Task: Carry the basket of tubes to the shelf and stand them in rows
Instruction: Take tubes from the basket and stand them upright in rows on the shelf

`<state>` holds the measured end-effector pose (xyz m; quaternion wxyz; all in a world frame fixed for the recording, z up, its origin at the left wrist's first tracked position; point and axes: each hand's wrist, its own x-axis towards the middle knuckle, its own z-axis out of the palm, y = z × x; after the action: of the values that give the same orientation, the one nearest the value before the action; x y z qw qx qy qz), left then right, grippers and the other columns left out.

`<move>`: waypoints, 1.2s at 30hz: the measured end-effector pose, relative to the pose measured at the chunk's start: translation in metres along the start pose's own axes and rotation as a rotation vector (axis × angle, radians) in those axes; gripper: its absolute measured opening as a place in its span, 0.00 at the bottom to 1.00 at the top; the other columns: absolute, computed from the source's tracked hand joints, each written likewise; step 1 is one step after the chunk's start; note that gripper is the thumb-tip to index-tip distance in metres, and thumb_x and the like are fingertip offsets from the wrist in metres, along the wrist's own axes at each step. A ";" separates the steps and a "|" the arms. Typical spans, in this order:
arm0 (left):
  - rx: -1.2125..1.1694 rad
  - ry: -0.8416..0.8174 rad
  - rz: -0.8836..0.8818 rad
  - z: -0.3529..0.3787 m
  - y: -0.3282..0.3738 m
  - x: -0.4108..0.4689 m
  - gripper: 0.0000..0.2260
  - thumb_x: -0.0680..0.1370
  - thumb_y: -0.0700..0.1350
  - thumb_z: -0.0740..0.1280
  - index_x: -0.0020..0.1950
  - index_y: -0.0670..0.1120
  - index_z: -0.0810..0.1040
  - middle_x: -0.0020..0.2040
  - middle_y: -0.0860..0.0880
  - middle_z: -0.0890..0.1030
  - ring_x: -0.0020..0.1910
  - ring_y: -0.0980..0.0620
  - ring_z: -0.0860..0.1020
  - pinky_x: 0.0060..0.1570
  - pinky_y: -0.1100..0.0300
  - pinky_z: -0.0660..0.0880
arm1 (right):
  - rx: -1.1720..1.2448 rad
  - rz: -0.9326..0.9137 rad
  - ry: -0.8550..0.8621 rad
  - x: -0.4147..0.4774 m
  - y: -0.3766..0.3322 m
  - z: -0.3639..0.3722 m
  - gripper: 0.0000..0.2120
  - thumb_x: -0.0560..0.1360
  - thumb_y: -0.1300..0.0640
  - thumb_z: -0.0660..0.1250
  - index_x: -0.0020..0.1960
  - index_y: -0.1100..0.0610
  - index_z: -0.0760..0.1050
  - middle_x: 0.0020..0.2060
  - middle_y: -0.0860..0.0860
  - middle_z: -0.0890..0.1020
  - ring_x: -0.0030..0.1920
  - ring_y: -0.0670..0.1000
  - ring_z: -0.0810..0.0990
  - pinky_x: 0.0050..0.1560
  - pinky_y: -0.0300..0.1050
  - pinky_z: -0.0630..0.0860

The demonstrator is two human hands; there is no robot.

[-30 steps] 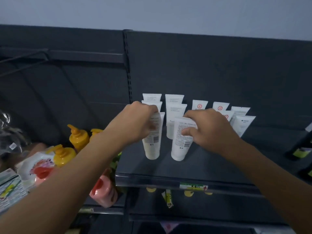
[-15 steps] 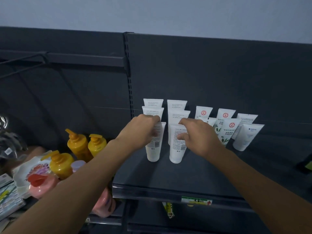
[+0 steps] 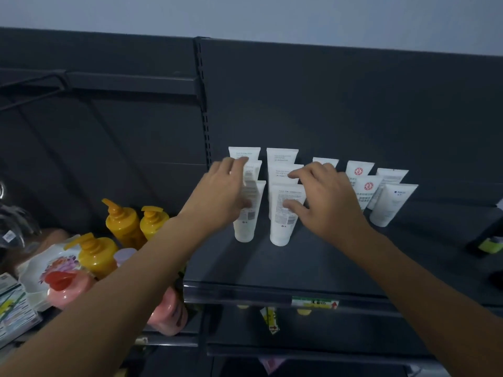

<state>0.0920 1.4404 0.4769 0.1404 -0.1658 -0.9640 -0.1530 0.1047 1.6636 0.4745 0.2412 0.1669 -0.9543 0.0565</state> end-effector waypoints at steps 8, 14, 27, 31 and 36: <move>-0.023 0.037 0.104 -0.011 -0.003 -0.088 0.22 0.76 0.51 0.71 0.66 0.45 0.70 0.61 0.48 0.74 0.59 0.49 0.72 0.57 0.55 0.73 | 0.141 -0.016 -0.008 -0.060 -0.053 -0.018 0.17 0.73 0.48 0.73 0.58 0.55 0.78 0.49 0.50 0.80 0.51 0.54 0.77 0.52 0.54 0.75; -0.111 -0.129 0.079 0.026 -0.033 -0.175 0.16 0.77 0.52 0.68 0.61 0.47 0.71 0.56 0.48 0.77 0.53 0.47 0.77 0.50 0.50 0.76 | 0.316 0.037 -0.156 -0.144 -0.106 0.023 0.16 0.73 0.52 0.75 0.58 0.55 0.77 0.48 0.49 0.80 0.52 0.52 0.77 0.52 0.51 0.76; -0.021 -0.899 -0.079 0.256 -0.084 -0.375 0.24 0.77 0.44 0.68 0.70 0.41 0.65 0.63 0.39 0.74 0.54 0.36 0.79 0.47 0.47 0.75 | 0.444 0.151 -0.933 -0.358 -0.184 0.248 0.22 0.74 0.47 0.72 0.64 0.53 0.74 0.61 0.52 0.78 0.62 0.55 0.76 0.57 0.54 0.76; 0.140 -1.061 -0.019 0.332 -0.105 -0.411 0.28 0.73 0.37 0.70 0.70 0.38 0.64 0.65 0.37 0.71 0.58 0.36 0.78 0.51 0.43 0.78 | 0.451 0.176 -1.048 -0.394 -0.198 0.323 0.27 0.72 0.48 0.74 0.67 0.56 0.72 0.63 0.54 0.76 0.64 0.57 0.73 0.59 0.56 0.75; 0.274 -1.117 0.016 0.399 -0.124 -0.418 0.39 0.71 0.33 0.69 0.77 0.34 0.52 0.74 0.31 0.57 0.73 0.32 0.61 0.60 0.41 0.74 | 0.389 0.166 -1.110 -0.418 -0.209 0.403 0.40 0.69 0.42 0.76 0.72 0.60 0.67 0.68 0.59 0.72 0.67 0.60 0.70 0.65 0.56 0.71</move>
<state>0.3383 1.3498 -0.0526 -0.3690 -0.2091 -0.9016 0.0850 0.3448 1.5134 -0.0740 -0.3341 0.1375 -0.9197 0.1534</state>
